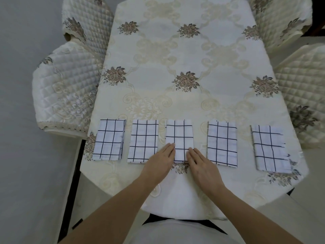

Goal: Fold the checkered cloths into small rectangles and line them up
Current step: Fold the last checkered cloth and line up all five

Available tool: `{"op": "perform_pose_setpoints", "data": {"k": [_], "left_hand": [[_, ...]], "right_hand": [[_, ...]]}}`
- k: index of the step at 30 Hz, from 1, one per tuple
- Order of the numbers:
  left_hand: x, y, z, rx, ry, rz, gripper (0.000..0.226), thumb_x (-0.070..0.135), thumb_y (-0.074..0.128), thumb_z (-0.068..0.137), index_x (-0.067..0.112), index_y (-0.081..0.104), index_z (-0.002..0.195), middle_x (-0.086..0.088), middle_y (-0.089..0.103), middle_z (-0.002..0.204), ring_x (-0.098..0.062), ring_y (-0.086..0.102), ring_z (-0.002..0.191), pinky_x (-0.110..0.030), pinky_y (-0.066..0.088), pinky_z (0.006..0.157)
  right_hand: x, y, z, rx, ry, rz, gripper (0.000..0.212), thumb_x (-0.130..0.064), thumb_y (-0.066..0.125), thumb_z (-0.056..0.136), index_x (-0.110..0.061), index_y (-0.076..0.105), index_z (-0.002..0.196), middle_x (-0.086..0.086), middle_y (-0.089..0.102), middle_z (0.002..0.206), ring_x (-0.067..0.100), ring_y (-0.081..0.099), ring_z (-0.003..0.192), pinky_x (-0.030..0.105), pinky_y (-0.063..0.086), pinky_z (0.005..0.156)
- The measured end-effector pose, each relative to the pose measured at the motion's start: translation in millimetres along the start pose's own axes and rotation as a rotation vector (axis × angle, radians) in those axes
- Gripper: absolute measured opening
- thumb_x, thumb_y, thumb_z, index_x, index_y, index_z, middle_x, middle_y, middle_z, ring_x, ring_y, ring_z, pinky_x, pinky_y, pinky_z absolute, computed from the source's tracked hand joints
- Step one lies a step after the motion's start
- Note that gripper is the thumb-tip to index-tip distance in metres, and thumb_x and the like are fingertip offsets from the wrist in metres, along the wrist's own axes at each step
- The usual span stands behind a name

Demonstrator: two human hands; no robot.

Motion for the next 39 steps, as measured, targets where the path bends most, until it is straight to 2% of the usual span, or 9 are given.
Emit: {"op": "perform_pose_setpoints", "data": {"k": [6,13,16,20,24,26,29,33,39], "left_hand": [[1.6,3.4,-5.8,-0.005,0.015,-0.048,0.06,-0.001,0.077,0.073,-0.004,0.059,0.13,-0.018,0.054,0.142,-0.029,0.053,0.132,-0.04,0.059,0.087],[-0.3,3.3,-2.8,0.047,0.045,-0.059,0.059,-0.005,0.076,0.074,-0.006,0.058,0.13,-0.02,0.053,0.143,-0.031,0.052,0.133,-0.04,0.054,0.098],[4.5,0.9,-1.0,0.134,0.088,-0.04,0.048,0.0,0.063,0.077,-0.006,0.063,0.125,-0.019,0.058,0.137,-0.031,0.057,0.127,-0.038,0.051,0.098],[6.5,-1.4,-1.3,0.152,0.081,-0.042,0.057,0.001,0.081,0.065,-0.004,0.066,0.12,-0.018,0.062,0.132,-0.029,0.061,0.123,-0.034,0.051,0.098],[3.8,-0.3,-0.9,0.142,0.066,-0.036,0.065,0.012,0.089,0.065,-0.003,0.064,0.123,-0.017,0.062,0.132,-0.029,0.06,0.123,-0.034,0.049,0.101],[4.7,-4.3,1.5,0.151,0.048,-0.027,0.064,0.026,0.085,0.074,-0.002,0.061,0.126,-0.017,0.059,0.134,-0.03,0.057,0.125,-0.039,0.049,0.101],[17.9,-19.5,12.0,0.162,0.047,-0.038,0.06,0.038,0.078,0.079,0.003,0.06,0.125,-0.013,0.057,0.135,-0.028,0.055,0.125,-0.039,0.051,0.097],[60.7,-28.6,36.5,0.224,0.174,-0.079,0.055,0.029,0.082,0.076,0.003,0.063,0.121,-0.013,0.061,0.13,-0.028,0.059,0.12,-0.039,0.056,0.092],[116.5,-8.3,60.9,0.15,0.135,-0.016,0.05,0.026,0.083,0.076,0.011,0.066,0.12,-0.008,0.062,0.131,-0.025,0.058,0.123,-0.031,0.061,0.077]], "right_hand": [[-4.1,3.9,-5.5,0.036,0.007,0.013,0.068,0.006,0.083,0.067,0.005,0.059,0.131,0.02,0.056,0.14,0.031,0.056,0.129,0.039,0.054,0.095],[-9.5,0.7,-9.9,0.074,0.061,0.029,0.068,0.009,0.081,0.066,0.006,0.06,0.13,0.02,0.057,0.139,0.03,0.058,0.127,0.038,0.057,0.092],[-9.3,0.0,-11.3,0.097,0.08,0.013,0.068,0.01,0.08,0.065,0.006,0.061,0.129,0.021,0.058,0.137,0.03,0.06,0.125,0.037,0.055,0.094],[-8.2,2.4,-11.6,0.116,0.097,0.002,0.069,0.009,0.081,0.063,0.005,0.061,0.129,0.02,0.059,0.137,0.029,0.06,0.125,0.036,0.055,0.093],[-9.9,-2.9,-10.9,0.173,0.062,-0.019,0.047,0.001,0.061,0.08,0.004,0.063,0.127,0.019,0.062,0.134,0.029,0.062,0.122,0.036,0.058,0.089],[-4.6,-9.1,-13.3,0.195,0.081,-0.018,0.045,-0.002,0.064,0.081,0.003,0.064,0.126,0.018,0.063,0.132,0.03,0.063,0.121,0.037,0.056,0.091],[11.6,-25.2,-18.7,0.231,0.121,0.003,0.047,-0.002,0.07,0.08,-0.001,0.064,0.127,0.015,0.063,0.133,0.029,0.063,0.122,0.037,0.056,0.091],[45.7,-40.5,-30.7,0.226,0.137,-0.033,0.053,-0.004,0.081,0.072,-0.001,0.067,0.123,0.016,0.066,0.128,0.032,0.064,0.119,0.038,0.057,0.09],[110.1,-27.3,-62.6,0.189,0.082,-0.053,0.045,-0.009,0.068,0.084,-0.003,0.062,0.129,0.017,0.063,0.131,0.035,0.062,0.12,0.041,0.058,0.09]]}}
Point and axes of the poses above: each hand's wrist, its own z-axis towards the middle knuckle, its own y-axis out of the palm, x = y × z, the point moved 5 cm from there along z, towards the middle knuckle
